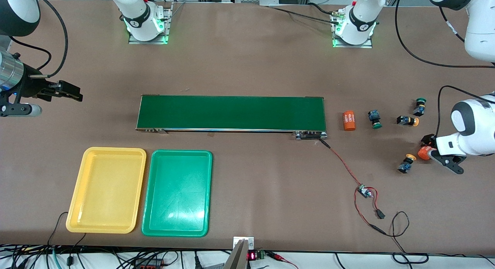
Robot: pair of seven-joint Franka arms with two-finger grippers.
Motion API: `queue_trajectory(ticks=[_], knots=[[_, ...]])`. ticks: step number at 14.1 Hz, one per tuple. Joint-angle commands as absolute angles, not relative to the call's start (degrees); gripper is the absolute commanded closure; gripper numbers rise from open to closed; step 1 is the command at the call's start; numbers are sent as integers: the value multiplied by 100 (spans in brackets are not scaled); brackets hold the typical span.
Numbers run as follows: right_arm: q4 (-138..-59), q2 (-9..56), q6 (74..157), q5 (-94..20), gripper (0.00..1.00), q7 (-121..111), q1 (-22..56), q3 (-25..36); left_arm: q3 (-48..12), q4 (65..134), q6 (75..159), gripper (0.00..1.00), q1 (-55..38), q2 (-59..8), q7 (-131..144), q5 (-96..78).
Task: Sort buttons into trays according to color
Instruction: 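Grasp the orange cylinder with the left gripper and carry it over the belt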
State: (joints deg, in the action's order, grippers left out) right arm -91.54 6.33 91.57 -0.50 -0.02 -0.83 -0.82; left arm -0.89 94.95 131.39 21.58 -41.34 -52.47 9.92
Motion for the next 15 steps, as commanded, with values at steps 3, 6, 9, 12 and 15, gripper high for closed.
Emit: queue_trajectory(ticks=[3, 6, 9, 12, 15], knots=[[-9123, 624, 9158, -149, 0, 62, -141, -132, -342, 9475, 12965, 77, 2250, -4061, -5335, 1028], [-9123, 633, 9158, -149, 0, 62, -149, -132, -570, 9352, 12185, 77, 2189, -3658, -5335, 1028], [-9123, 633, 9158, -149, 0, 62, -149, -132, -1237, 9159, 11017, 77, 2180, -3042, -5335, 1063], [-9123, 633, 9158, -141, 0, 62, -149, -132, -2027, 9105, 10101, 77, 2188, -2900, -5370, 1063], [-9123, 624, 9158, -149, 0, 62, -149, -132, -3055, 9219, 9774, 76, 2171, -2961, -5528, 1046]])
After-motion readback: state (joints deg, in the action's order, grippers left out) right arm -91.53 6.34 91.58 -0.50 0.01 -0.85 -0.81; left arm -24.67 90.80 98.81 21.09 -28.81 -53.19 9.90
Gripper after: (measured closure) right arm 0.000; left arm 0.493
